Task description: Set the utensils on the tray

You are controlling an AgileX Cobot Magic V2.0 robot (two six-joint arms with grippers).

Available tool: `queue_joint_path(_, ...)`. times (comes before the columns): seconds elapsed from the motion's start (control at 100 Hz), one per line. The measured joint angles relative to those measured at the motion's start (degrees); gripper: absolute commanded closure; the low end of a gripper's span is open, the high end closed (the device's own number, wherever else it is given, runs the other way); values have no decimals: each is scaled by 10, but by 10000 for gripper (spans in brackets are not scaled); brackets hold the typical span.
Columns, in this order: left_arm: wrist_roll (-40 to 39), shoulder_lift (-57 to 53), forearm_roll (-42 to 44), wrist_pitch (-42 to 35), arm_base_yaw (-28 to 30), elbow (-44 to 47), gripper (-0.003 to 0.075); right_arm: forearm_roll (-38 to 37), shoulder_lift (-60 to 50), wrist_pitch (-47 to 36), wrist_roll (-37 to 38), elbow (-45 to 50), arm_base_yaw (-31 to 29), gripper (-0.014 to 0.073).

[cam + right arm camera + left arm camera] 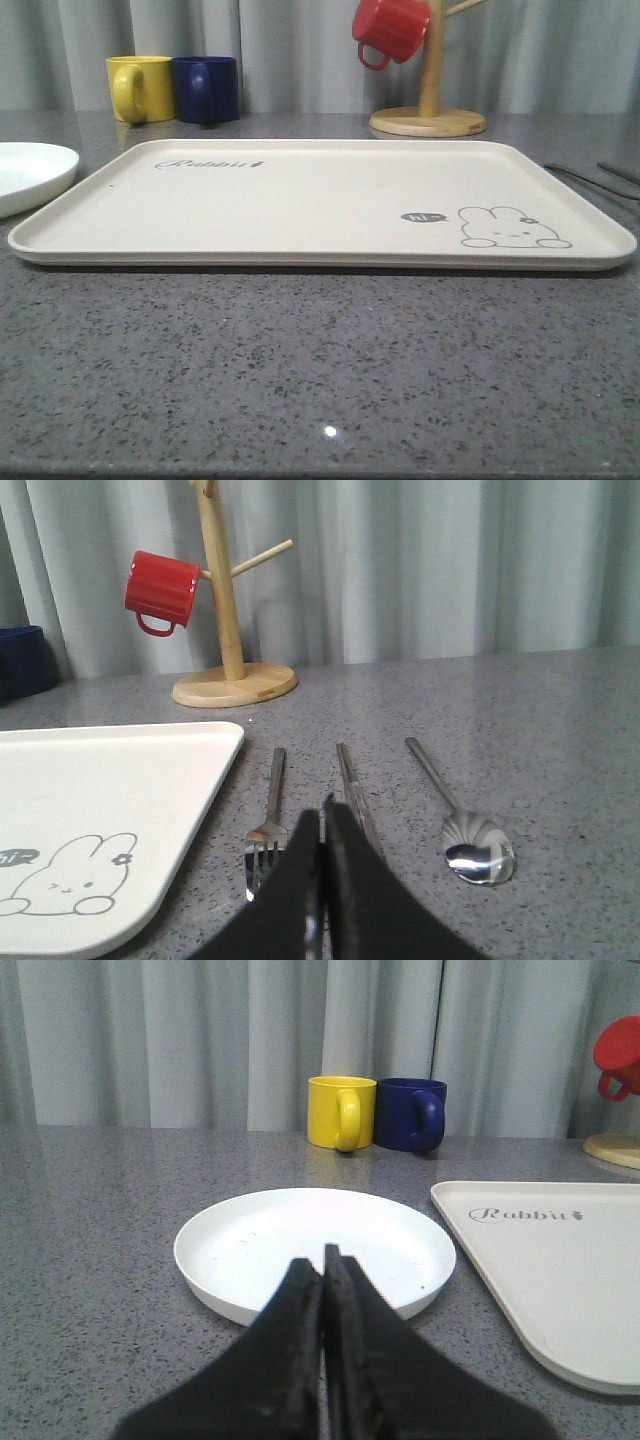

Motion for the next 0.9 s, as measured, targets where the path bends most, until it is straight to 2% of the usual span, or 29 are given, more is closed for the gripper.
queue_joint_path(0.53, 0, 0, 0, 8, 0, -10, 738, 0, 0, 0, 0, 0, 0, 662)
queue_joint_path(0.72, 0, 27, 0, 124, 0, -133, 738, 0, 0, 0, 0, 0, 0, 662)
queue_joint_path(0.9, 0, 146, -2, 313, 0, -286, 738, 0, 0, 0, 0, 0, 0, 662)
